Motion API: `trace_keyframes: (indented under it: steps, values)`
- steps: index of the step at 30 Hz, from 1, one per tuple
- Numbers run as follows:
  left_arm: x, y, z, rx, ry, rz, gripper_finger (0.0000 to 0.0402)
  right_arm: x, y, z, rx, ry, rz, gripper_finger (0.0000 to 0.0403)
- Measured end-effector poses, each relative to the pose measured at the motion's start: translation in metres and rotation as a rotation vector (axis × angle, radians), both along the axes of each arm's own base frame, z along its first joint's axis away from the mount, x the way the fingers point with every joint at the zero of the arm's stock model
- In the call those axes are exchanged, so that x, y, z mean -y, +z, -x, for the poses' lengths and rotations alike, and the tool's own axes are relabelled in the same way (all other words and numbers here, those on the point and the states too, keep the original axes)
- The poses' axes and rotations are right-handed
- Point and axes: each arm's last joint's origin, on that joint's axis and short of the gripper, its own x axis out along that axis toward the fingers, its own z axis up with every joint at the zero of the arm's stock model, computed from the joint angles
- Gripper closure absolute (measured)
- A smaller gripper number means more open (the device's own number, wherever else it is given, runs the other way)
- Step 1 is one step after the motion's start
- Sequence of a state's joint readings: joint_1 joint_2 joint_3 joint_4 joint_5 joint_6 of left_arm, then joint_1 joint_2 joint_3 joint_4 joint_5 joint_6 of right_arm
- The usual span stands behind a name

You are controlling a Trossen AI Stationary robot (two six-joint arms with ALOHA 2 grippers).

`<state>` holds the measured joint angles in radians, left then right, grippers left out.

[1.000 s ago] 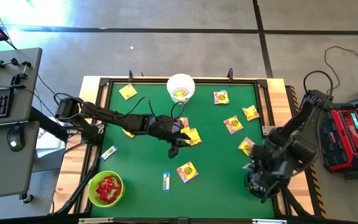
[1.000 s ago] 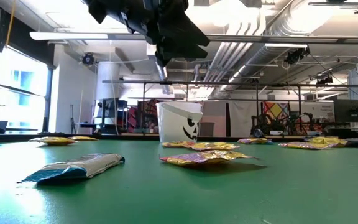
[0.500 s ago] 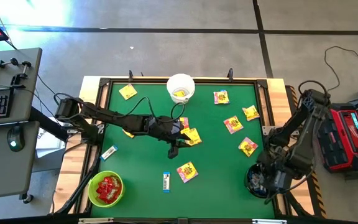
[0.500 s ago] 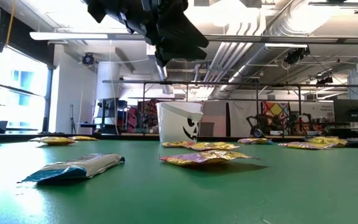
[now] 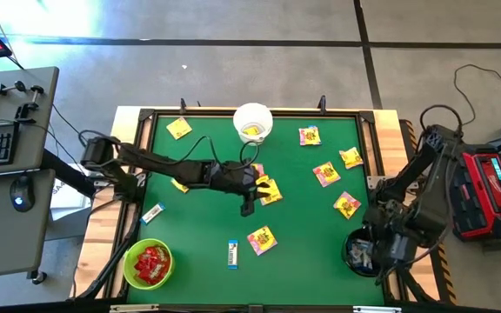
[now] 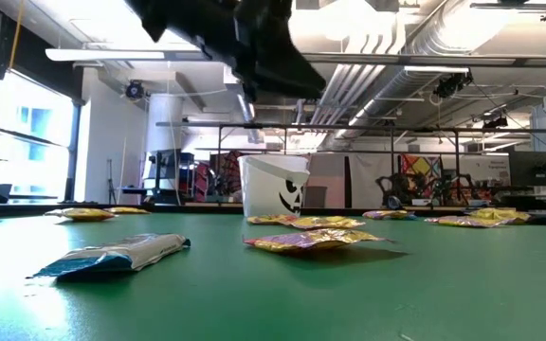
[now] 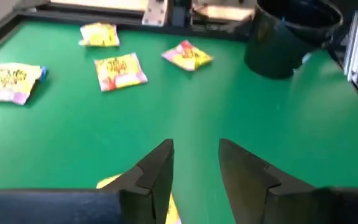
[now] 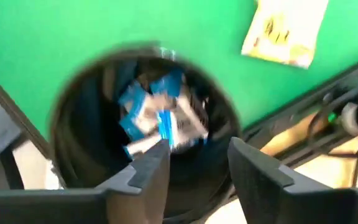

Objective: Sort candy by brand, put in halloween buckets
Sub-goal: Put the white candy into the black bucket

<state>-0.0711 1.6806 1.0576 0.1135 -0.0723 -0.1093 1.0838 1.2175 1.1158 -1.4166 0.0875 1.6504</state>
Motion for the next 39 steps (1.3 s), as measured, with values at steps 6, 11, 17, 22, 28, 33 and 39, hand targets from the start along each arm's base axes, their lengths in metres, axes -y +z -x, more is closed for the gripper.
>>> trace_keyframes:
  steps: [6, 11, 17, 22, 28, 33, 39]
  values:
    - [-0.002, -0.020, 0.000, 0.050, 0.002, -0.009, 0.0323, 0.023, 0.021, -0.011, 0.128, 0.060, 0.182, 0.0329]
    - [-0.009, -0.026, 0.006, 0.103, 0.039, -0.005, 0.0346, 0.052, 0.023, -0.027, 0.299, 0.078, 0.375, 0.0396]
    - [-0.010, -0.026, 0.006, 0.115, 0.031, -0.023, 0.0353, 0.095, 0.020, -0.051, 0.409, -0.083, 0.593, 0.0396]
    - [-0.010, -0.025, 0.006, 0.123, 0.023, -0.041, 0.0353, 0.124, 0.006, -0.076, 0.445, -0.131, 0.653, 0.0401]
    - [-0.010, -0.026, 0.006, 0.118, 0.015, -0.056, 0.0353, 0.163, -0.028, -0.109, 0.516, -0.119, 0.592, 0.0403]
    - [-0.010, -0.026, 0.006, 0.117, 0.015, -0.057, 0.0353, 0.201, -0.056, -0.118, 0.623, -0.126, 0.562, 0.0403]
    - [-0.010, -0.026, 0.006, 0.119, 0.015, -0.056, 0.0353, 0.241, -0.081, -0.103, 0.500, -0.299, 0.620, 0.0403]
